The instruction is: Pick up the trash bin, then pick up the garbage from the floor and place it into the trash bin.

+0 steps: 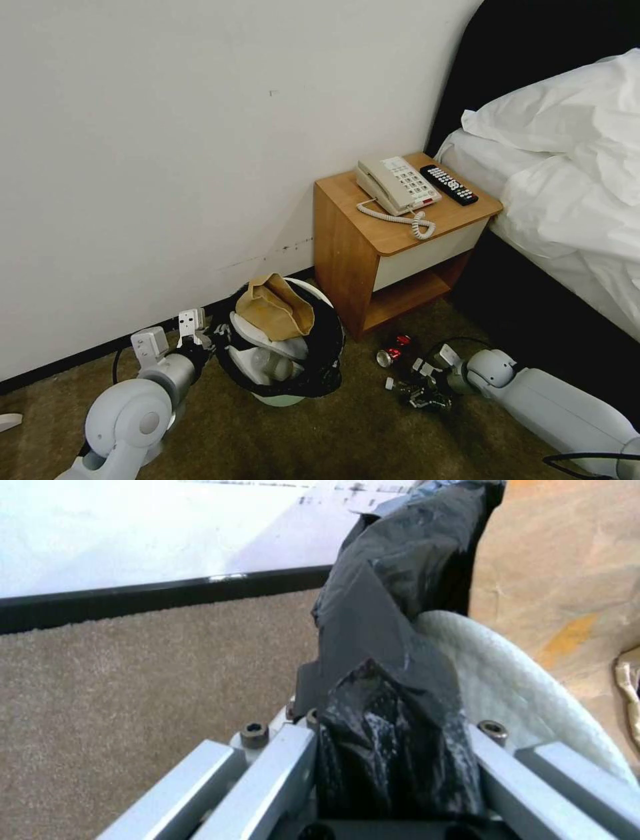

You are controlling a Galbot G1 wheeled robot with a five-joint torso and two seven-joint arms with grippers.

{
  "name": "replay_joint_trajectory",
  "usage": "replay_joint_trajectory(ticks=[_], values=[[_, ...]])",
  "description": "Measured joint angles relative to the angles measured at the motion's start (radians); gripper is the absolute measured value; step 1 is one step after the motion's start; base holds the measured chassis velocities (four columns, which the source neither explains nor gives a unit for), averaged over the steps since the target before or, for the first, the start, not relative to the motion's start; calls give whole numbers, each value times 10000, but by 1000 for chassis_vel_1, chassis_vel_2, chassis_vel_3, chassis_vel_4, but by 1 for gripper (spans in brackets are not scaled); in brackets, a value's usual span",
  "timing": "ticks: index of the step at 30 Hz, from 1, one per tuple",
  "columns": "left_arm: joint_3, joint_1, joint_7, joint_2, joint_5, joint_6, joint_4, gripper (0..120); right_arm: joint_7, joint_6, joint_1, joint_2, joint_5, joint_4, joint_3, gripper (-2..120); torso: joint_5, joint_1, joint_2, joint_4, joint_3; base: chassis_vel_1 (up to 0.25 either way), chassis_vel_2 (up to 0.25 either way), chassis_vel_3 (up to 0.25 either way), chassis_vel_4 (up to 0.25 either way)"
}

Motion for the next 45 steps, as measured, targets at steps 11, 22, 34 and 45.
replay_joint_trajectory(ticks=[11,22,34,45], values=[[88,0,-5,-54,73,-6,-28,4,244,-266,-789,-842,290,1337,636,32,8,1,-8,-4,4,0,0,0,0],[197,5,26,-76,189,0,27,4,353,-378,-2413,-2006,427,2634,2248,25,6,1,-6,-4,1,0,0,0,0],[309,4,164,153,220,35,136,4,1125,-296,-3676,-3348,981,5026,4903,25,2,1,-4,-3,1,0,0,0,0],[271,148,159,459,72,100,95,4,3435,-53,-2989,-3187,2692,7310,5488,25,0,1,-3,-1,1,0,0,0,0]])
